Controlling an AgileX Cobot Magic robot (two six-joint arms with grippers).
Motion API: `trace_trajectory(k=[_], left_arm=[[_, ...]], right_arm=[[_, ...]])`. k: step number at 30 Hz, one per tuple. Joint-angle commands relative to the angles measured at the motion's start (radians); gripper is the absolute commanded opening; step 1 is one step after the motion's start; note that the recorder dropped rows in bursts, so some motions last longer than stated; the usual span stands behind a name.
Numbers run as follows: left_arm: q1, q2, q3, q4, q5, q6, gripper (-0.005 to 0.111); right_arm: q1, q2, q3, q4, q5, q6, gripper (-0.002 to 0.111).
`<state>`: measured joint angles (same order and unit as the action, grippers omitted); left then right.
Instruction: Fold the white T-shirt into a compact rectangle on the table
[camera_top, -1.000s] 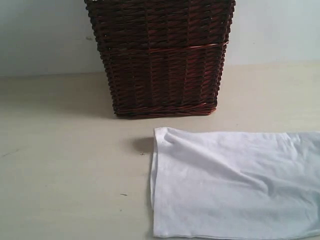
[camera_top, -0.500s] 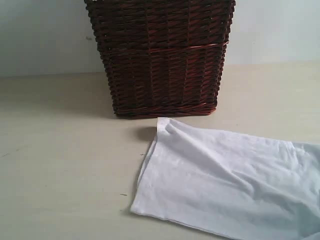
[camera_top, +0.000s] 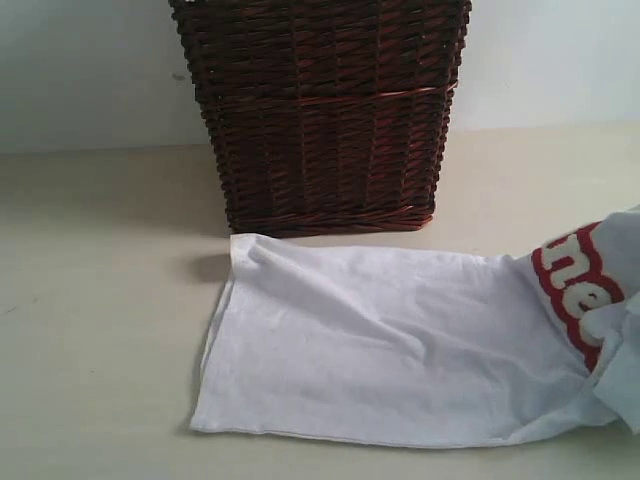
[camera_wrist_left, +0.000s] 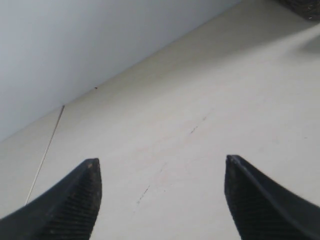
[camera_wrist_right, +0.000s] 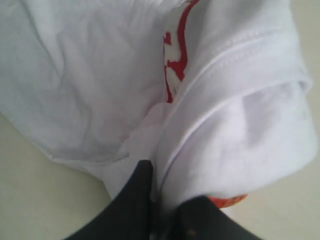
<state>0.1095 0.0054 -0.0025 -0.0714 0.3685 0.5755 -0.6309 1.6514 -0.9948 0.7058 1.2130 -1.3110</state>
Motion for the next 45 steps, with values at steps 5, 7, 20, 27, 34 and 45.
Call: trace_trajectory(k=[5, 7, 20, 27, 34, 45], left_arm=[[-0.003, -0.005, 0.003, -0.001, -0.003, -0.001, 0.067], [-0.003, -0.005, 0.003, -0.001, -0.003, -0.001, 0.067], [-0.003, -0.005, 0.003, -0.001, -0.003, -0.001, 0.067], [-0.003, -0.005, 0.003, -0.001, -0.003, -0.001, 0.067], [-0.003, -0.005, 0.003, -0.001, -0.003, -0.001, 0.067], [-0.003, -0.005, 0.003, -0.001, -0.003, -0.001, 0.067]], right_arm=[[0.003, 0.092, 0.001, -0.041, -0.054, 0.005, 0.0], [0.003, 0.144, 0.001, -0.066, -0.148, 0.005, 0.0], [-0.177, 0.286, -0.001, -0.118, -0.695, -0.132, 0.0], [-0.294, 0.308, -0.036, -0.118, -0.739, -0.265, 0.0], [-0.36, 0.245, -0.211, -0.114, -0.278, -0.212, 0.0], [-0.082, 0.029, -0.118, 0.174, 0.008, -0.082, 0.0]])
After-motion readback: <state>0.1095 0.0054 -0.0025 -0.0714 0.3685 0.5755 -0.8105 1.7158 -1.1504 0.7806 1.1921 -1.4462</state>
